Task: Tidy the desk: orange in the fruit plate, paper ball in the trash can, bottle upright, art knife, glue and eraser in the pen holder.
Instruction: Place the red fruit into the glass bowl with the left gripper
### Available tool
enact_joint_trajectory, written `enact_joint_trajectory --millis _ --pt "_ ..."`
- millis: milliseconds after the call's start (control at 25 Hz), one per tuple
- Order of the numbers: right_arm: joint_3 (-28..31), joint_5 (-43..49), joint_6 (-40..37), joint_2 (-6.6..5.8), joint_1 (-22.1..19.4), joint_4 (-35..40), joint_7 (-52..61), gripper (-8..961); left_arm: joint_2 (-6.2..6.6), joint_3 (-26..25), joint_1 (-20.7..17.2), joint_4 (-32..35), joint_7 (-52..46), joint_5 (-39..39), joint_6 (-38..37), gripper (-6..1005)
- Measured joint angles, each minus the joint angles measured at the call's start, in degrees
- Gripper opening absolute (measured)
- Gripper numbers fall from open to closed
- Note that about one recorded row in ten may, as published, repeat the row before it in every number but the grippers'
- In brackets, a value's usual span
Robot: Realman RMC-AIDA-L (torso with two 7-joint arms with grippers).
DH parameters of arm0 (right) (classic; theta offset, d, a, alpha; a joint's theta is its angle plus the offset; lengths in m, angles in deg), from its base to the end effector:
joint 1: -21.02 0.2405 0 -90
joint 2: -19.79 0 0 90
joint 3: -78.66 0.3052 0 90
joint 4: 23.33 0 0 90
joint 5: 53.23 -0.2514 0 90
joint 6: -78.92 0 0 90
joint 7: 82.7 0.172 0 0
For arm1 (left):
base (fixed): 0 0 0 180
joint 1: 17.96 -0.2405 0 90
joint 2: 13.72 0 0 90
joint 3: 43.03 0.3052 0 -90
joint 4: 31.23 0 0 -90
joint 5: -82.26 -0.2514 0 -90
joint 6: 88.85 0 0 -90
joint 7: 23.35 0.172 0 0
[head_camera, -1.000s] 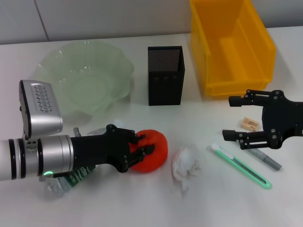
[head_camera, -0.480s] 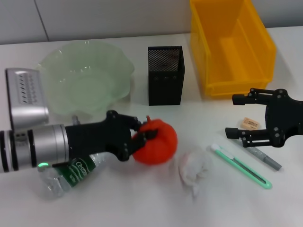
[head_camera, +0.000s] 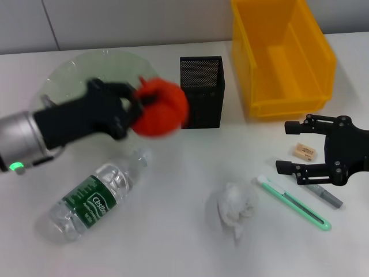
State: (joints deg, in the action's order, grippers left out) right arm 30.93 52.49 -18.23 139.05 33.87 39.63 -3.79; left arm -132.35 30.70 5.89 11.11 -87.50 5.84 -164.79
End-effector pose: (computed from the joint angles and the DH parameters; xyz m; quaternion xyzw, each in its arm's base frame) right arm 0.3297 0.3281 0.0219 -0.9512 0.1285 0.2140 0.1812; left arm -0.2511 0.3983 -0.0779 -0.9258 -0.0746 -0.3228 0.1819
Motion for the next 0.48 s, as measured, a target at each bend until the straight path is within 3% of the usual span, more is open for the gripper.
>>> enact_joint_trajectory --millis 40,240,480 --pt "0.0 0.0 0.0 0.00 0.0 -0.1 0.0 823 -0.10 -3.5 -0.1 -0.2 0.2 1.1 0.5 83" --pt "-0.1 0.0 -0.1 0.02 -0.1 -0.6 -0.1 822 -0.12 -7.3 -0.1 -0.9 1.3 3.8 4.4 75" --pt "-0.5 -0.1 -0.1 0.09 -0.1 -1.3 -0.2 822 -0.08 -7.6 0.4 -3.5 4.2 7.1 8.0 87"
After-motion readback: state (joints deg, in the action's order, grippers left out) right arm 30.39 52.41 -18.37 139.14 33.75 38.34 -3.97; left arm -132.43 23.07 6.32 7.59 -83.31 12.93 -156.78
